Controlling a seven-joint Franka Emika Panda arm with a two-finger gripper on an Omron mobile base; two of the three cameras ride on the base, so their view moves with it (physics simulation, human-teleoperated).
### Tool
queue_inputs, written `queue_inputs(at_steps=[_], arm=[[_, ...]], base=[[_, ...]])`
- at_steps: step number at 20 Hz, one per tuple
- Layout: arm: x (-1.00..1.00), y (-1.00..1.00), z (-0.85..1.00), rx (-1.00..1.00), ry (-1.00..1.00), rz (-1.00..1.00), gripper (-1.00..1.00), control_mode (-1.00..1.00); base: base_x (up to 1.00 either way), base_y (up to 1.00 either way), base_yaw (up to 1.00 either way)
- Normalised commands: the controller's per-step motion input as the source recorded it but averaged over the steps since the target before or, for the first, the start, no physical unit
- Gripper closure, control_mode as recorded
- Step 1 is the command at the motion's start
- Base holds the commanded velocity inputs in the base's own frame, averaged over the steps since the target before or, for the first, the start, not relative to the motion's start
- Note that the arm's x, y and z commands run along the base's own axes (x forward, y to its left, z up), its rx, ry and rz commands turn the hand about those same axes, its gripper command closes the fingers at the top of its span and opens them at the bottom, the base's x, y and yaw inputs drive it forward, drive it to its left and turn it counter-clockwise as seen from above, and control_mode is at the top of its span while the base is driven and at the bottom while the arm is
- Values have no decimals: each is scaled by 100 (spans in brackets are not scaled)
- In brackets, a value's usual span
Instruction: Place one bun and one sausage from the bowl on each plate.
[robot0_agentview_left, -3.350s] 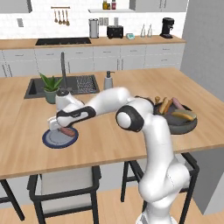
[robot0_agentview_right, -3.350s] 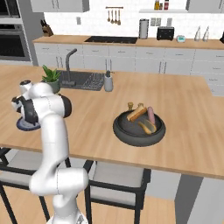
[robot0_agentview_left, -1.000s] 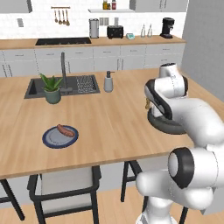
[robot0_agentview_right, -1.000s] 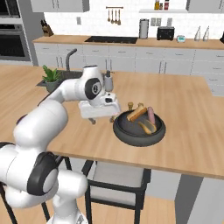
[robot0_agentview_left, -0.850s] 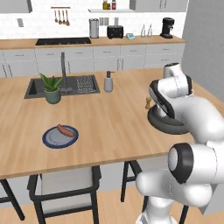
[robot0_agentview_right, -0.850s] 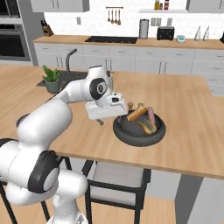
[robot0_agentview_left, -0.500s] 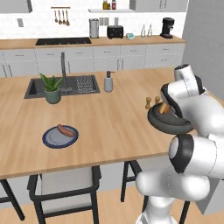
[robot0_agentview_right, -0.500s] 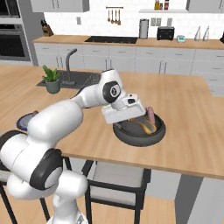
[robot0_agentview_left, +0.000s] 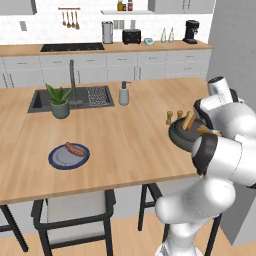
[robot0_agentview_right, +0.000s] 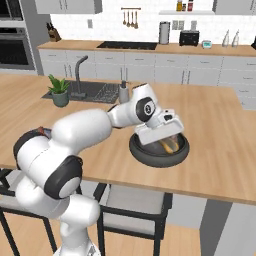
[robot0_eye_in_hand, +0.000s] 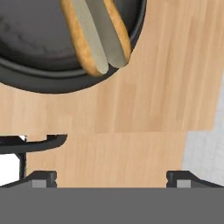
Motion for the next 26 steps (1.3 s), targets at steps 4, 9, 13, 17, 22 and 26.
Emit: queue_inputs(at_steps=[4, 9, 13, 17, 22, 26], arm=[[25, 3, -40, 0, 0, 5, -100, -100], [56, 2, -17, 1, 0, 7, -100, -100], [59, 0, -17, 0, 0, 8, -100, -100], [47, -1, -31, 3, 0, 8, -100, -100], [34, -4, -37, 5, 0, 8, -100, -100], [32, -14, -18, 3, -1, 8, -100, -100]], base=[[0, 0, 0], [0, 0, 0], [0, 0, 0], [0, 0, 0], [0, 0, 0], [0, 0, 0]])
